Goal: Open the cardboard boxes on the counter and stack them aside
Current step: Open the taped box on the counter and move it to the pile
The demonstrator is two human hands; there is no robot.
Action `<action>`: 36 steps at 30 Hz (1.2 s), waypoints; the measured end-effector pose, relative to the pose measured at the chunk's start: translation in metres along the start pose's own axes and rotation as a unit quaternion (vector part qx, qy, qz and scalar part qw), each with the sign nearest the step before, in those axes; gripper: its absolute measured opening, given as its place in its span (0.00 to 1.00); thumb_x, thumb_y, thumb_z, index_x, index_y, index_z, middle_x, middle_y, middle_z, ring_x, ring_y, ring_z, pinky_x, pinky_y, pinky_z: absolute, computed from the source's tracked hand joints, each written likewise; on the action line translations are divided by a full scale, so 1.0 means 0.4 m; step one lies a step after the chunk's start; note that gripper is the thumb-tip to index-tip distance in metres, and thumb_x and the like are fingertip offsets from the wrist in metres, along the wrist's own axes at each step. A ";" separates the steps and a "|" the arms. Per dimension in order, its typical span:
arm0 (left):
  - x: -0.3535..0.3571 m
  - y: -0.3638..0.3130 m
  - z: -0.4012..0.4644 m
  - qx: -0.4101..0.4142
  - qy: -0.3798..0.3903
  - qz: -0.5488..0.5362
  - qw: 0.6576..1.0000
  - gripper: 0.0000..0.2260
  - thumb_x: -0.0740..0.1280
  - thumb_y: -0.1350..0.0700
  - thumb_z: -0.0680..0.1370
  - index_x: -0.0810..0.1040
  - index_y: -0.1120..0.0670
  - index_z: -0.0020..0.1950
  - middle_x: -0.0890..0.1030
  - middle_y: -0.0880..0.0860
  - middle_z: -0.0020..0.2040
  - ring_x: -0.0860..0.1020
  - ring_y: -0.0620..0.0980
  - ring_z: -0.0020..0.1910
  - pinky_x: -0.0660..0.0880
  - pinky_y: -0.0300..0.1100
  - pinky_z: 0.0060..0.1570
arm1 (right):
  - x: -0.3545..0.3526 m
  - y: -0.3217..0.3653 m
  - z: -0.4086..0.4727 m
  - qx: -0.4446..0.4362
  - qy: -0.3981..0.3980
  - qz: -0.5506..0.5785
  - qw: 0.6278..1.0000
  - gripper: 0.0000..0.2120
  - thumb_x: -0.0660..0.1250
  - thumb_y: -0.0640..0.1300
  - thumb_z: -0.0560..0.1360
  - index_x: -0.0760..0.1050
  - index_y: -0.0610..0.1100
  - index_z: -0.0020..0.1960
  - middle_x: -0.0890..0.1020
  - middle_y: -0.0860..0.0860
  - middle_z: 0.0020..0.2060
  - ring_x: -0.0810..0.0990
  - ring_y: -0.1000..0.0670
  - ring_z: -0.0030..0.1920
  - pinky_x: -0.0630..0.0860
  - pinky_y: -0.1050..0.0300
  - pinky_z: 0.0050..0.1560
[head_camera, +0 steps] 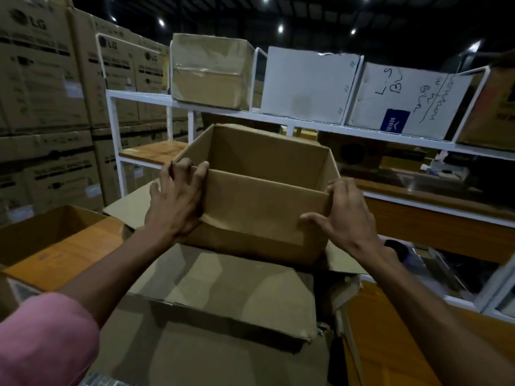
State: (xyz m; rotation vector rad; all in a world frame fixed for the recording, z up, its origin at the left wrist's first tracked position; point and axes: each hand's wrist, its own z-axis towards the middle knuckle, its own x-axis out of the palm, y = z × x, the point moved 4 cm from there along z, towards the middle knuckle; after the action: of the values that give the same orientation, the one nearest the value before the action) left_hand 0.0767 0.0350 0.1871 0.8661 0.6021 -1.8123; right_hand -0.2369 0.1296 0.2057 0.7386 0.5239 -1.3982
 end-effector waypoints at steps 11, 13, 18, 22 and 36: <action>0.198 -0.095 -0.141 0.051 0.433 -0.011 0.900 0.49 0.70 0.37 0.73 0.41 0.49 0.82 0.41 0.51 0.83 0.36 0.61 0.80 0.41 0.75 0.70 | 0.198 -0.005 -0.144 0.005 0.346 -0.028 0.938 0.16 0.62 0.64 0.77 0.73 0.53 0.56 0.74 0.49 0.59 0.69 0.45 0.62 0.72 0.44 0.61; 0.201 -0.143 -0.145 0.069 0.394 -0.048 0.915 0.44 0.68 0.38 0.75 0.46 0.48 0.82 0.45 0.51 0.83 0.39 0.59 0.81 0.42 0.74 0.71 | 0.210 -0.004 -0.170 -0.002 0.338 -0.014 0.941 0.16 0.61 0.63 0.78 0.73 0.52 0.57 0.74 0.48 0.60 0.70 0.45 0.61 0.72 0.44 0.61; 0.211 -0.298 -0.163 0.123 0.227 -0.132 0.957 0.29 0.63 0.44 0.79 0.59 0.47 0.79 0.55 0.51 0.81 0.46 0.57 0.80 0.52 0.71 0.73 | 0.184 -0.044 -0.230 0.028 0.247 0.053 0.967 0.19 0.62 0.62 0.78 0.72 0.53 0.63 0.72 0.52 0.64 0.69 0.48 0.65 0.72 0.46 0.63; 0.198 -0.484 -0.191 0.202 0.121 -0.179 0.955 0.26 0.64 0.47 0.78 0.65 0.50 0.76 0.63 0.54 0.78 0.54 0.59 0.79 0.59 0.66 0.71 | 0.112 -0.124 -0.304 0.049 0.162 0.083 0.982 0.20 0.62 0.60 0.79 0.71 0.51 0.65 0.72 0.50 0.63 0.70 0.49 0.63 0.72 0.49 0.61; 0.125 -1.327 -0.375 0.384 0.104 -0.216 0.892 0.33 0.69 0.48 0.73 0.65 0.53 0.76 0.63 0.59 0.77 0.57 0.63 0.77 0.60 0.66 0.71 | -0.320 -0.710 -0.774 0.240 0.040 0.013 0.970 0.20 0.64 0.56 0.80 0.73 0.46 0.65 0.75 0.46 0.62 0.72 0.45 0.63 0.68 0.53 0.59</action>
State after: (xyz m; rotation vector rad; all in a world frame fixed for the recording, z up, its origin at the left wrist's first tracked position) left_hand -0.3838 0.3169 0.0632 1.5620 0.1850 -2.4377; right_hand -0.5038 0.4394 0.0450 1.1889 0.2322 -1.4919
